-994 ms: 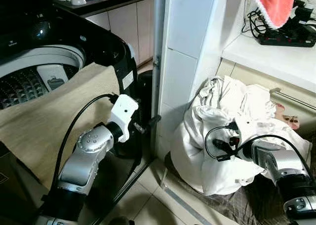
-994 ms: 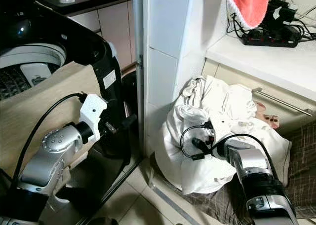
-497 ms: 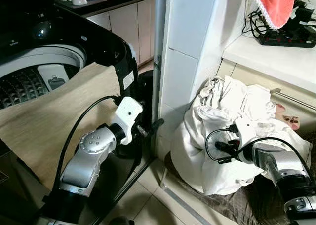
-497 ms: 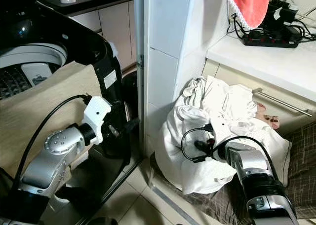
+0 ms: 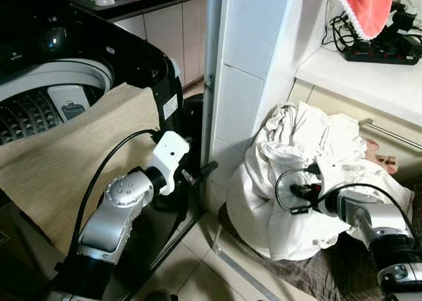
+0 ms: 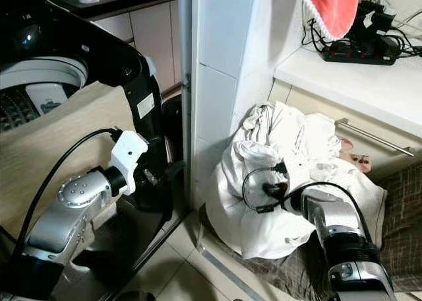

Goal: Clothes washing

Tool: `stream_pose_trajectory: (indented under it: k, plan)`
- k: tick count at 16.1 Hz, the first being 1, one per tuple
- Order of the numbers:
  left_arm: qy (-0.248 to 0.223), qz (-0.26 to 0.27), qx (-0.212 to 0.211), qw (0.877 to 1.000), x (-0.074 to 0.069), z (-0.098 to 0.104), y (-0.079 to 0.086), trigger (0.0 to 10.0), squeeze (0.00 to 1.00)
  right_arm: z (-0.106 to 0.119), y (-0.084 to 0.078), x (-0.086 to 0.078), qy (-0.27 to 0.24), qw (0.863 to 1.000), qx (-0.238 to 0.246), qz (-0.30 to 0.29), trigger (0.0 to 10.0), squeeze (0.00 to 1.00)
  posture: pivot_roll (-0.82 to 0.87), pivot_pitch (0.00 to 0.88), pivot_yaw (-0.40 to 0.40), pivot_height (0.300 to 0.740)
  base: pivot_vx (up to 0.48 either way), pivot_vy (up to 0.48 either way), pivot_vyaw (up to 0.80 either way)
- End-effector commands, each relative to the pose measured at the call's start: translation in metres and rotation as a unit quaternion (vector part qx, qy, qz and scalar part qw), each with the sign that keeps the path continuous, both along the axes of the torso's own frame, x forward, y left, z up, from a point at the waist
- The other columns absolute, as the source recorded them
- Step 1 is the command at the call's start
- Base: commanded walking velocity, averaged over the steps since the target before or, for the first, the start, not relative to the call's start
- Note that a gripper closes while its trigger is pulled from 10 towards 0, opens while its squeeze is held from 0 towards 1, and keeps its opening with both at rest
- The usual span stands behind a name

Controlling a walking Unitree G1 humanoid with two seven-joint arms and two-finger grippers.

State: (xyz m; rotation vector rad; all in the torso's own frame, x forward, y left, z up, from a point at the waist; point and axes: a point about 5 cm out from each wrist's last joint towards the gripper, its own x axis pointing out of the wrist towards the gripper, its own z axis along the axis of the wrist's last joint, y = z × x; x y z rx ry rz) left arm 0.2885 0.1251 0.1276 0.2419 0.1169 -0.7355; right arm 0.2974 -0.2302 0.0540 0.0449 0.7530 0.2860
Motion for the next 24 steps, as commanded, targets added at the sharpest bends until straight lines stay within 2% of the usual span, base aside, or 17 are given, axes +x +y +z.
stream_pose_trajectory:
  k: [1, 3, 4, 6, 7, 8, 10, 12, 14, 15, 16, 17, 20, 22, 24]
  plan:
    - [-0.009, -0.004, 0.010, 1.000, 0.002, 0.003, -0.003, 10.0, 0.00, 0.015, -0.005, 0.004, -0.029, 1.000, 0.010, -0.002, 0.0, 0.00, -0.03, 0.000, -0.026, 0.740, 0.000, 0.000, 0.00]
    - [-0.013, -0.007, 0.012, 1.000, 0.003, 0.004, -0.009, 10.0, 0.00, 0.031, -0.010, 0.005, -0.057, 0.998, 0.020, 0.004, 0.0, 0.00, 0.01, 0.000, -0.028, 0.740, 0.000, 0.000, 0.00]
    - [-0.016, -0.009, 0.010, 1.000, 0.003, 0.006, -0.014, 10.0, 0.00, 0.047, -0.012, 0.005, -0.078, 0.996, 0.031, 0.008, 0.0, 0.00, 0.01, 0.000, -0.036, 0.740, 0.000, 0.000, 0.00]
    - [-0.018, -0.008, 0.008, 1.000, 0.003, 0.006, -0.016, 10.0, 0.00, 0.059, -0.013, 0.005, -0.094, 0.995, 0.039, 0.016, 0.0, 0.00, 0.02, 0.000, -0.037, 0.740, 0.000, 0.000, 0.00]
    - [-0.018, -0.006, 0.002, 1.000, 0.003, 0.006, -0.017, 10.0, 0.00, 0.072, -0.010, 0.006, -0.117, 0.990, 0.073, 0.018, 0.0, 0.00, 0.01, 0.000, -0.029, 0.740, 0.000, 0.000, 0.00]
    - [-0.019, -0.003, -0.011, 1.000, 0.004, 0.008, -0.019, 10.0, 0.00, 0.091, -0.005, 0.007, -0.149, 0.983, 0.105, 0.028, 0.0, 0.00, 0.02, 0.000, -0.027, 0.740, 0.000, 0.000, 0.00]
    - [-0.028, -0.001, -0.031, 0.999, 0.007, 0.014, -0.023, 10.0, 0.00, 0.117, -0.002, 0.008, -0.189, 0.971, 0.138, 0.045, 0.0, 0.00, 0.01, 0.000, -0.044, 0.740, 0.000, 0.000, 0.00]
    - [-0.060, -0.012, -0.079, 0.995, 0.013, 0.035, -0.035, 10.0, 0.00, 0.165, 0.002, 0.009, -0.255, 0.943, 0.193, 0.094, 0.0, 0.00, -0.02, 0.000, -0.057, 0.740, 0.000, 0.000, 0.00]
    - [-0.065, -0.022, -0.072, 0.995, 0.015, 0.038, -0.039, 10.0, 0.00, 0.149, -0.004, 0.008, -0.238, 0.963, 0.068, 0.111, 0.0, 0.00, -0.02, 0.000, -0.060, 0.740, 0.000, 0.000, 0.00]
    - [-0.063, -0.027, -0.060, 0.996, 0.015, 0.036, -0.039, 10.0, 0.00, 0.141, -0.005, 0.012, -0.238, 0.966, 0.045, 0.091, 10.0, 0.00, -0.04, 0.000, -0.035, 0.740, 0.000, 0.000, 0.00]
    - [-0.063, -0.031, -0.043, 0.997, 0.016, 0.032, -0.041, 10.0, 0.00, 0.129, -0.010, 0.021, -0.231, 0.971, 0.044, 0.033, 10.0, 0.84, -0.04, 0.000, -0.032, 0.740, 0.000, 0.000, 0.00]
    - [-0.057, -0.050, -0.011, 0.997, 0.013, 0.024, -0.044, 10.0, 0.00, 0.116, -0.014, 0.029, -0.218, 0.975, 0.034, -0.013, 10.0, 1.00, -0.03, 0.000, -0.020, 0.740, 0.000, 0.000, 0.00]
    - [-0.037, -0.080, -0.014, 0.996, 0.005, 0.017, -0.050, 10.0, 0.00, 0.094, -0.013, 0.037, -0.194, 0.980, 0.018, -0.036, 10.0, 1.00, -0.03, 0.000, -0.016, 0.740, 0.000, 0.000, 0.00]
    - [-0.027, -0.084, -0.004, 0.996, 0.003, 0.013, -0.046, 10.0, 0.00, 0.075, -0.010, 0.042, -0.159, 0.986, 0.018, -0.036, 10.0, 1.00, -0.02, 0.000, -0.010, 0.740, 0.000, 0.000, 0.00]
    - [-0.020, -0.082, 0.005, 0.996, 0.002, 0.010, -0.041, 10.0, 0.00, 0.062, -0.010, 0.044, -0.127, 0.992, -0.008, -0.022, 10.0, 1.00, -0.02, 0.000, -0.012, 0.740, 0.000, 0.000, 0.00]
